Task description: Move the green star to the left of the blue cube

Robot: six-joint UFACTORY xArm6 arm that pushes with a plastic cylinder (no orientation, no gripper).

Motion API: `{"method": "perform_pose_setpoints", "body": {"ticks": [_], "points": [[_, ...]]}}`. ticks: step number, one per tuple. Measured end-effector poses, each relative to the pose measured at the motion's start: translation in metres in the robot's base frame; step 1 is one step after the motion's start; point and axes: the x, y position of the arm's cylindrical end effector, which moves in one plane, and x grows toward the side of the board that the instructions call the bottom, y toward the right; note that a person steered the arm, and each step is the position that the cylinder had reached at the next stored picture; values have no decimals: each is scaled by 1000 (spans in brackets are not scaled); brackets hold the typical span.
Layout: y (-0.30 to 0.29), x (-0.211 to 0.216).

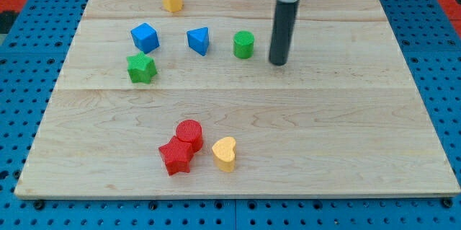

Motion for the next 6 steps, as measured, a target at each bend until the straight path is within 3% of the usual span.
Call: {"method": "perform_pose_setpoints", "body": {"ticks": [2, 3, 5, 6], "points": [[-246, 10], [-295, -18], [-292, 54], [-356, 53]]}}
